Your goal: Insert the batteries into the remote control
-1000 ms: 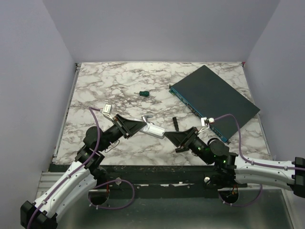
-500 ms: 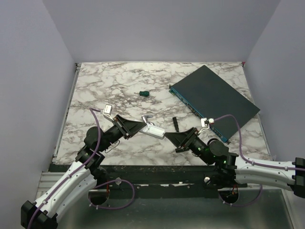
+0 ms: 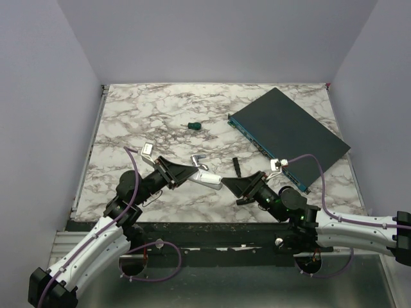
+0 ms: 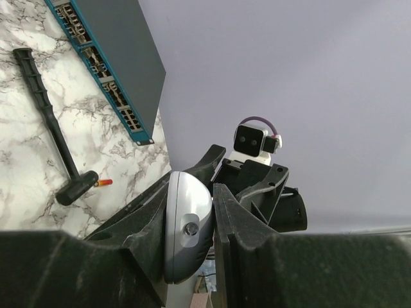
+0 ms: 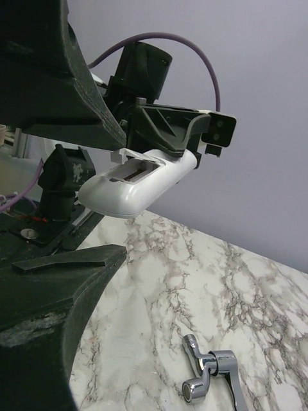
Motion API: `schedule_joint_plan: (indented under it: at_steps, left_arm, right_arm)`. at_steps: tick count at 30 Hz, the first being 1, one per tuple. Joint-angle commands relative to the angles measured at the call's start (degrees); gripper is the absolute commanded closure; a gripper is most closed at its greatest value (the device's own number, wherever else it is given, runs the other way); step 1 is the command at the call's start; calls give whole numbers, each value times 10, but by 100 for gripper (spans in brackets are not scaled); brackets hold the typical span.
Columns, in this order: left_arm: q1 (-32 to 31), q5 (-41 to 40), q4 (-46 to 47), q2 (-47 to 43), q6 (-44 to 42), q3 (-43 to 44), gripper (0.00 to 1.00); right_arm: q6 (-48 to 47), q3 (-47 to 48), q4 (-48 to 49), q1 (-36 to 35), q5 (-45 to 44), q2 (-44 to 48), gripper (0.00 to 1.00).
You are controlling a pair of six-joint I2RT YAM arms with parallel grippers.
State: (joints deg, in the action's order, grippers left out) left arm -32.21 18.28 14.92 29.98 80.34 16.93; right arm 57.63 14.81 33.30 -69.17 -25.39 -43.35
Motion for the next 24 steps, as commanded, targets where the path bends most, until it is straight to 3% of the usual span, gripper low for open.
schedule_joint_plan:
  at_steps: [1,24]
  left_arm:
    - [5,11,21,-3,18,-4,100]
    - [13,31,48,7,44,-15,100]
  right_arm:
    - [11,-4,-13,1,-24,-1,32]
    - [20,-8,-46,0,-47,7,31]
